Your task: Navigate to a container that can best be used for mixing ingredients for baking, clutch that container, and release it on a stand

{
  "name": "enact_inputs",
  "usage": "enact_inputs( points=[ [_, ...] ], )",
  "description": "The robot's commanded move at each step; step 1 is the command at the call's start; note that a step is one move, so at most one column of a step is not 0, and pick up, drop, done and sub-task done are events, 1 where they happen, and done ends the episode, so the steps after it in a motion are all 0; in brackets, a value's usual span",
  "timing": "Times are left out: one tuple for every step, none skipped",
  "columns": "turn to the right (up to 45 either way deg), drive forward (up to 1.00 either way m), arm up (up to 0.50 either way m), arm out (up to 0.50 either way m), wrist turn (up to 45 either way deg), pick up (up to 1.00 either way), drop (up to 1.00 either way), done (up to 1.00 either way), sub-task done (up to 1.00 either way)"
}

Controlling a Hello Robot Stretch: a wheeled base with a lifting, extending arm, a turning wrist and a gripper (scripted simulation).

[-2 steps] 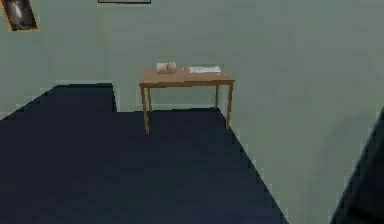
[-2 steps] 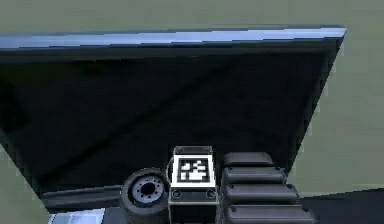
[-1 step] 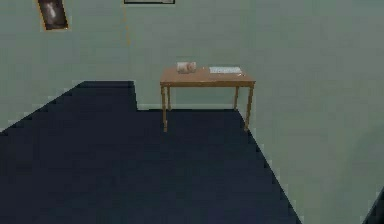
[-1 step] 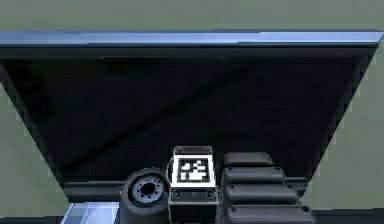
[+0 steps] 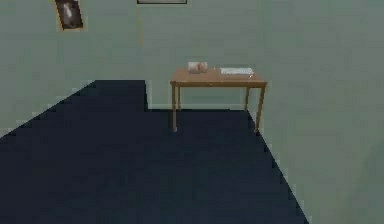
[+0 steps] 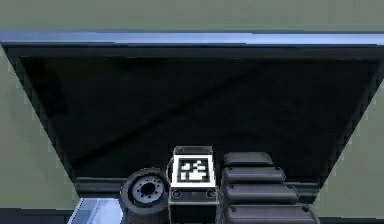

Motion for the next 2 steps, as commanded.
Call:
enact_inputs(
  points=[
    [45.0,0.00,0.00,0.00,0.0,0.00,0.00,0.00,0.00],
    [45.0,0.00,0.00,0.00,0.0,0.00,0.00,0.00,0.00]
  ],
)
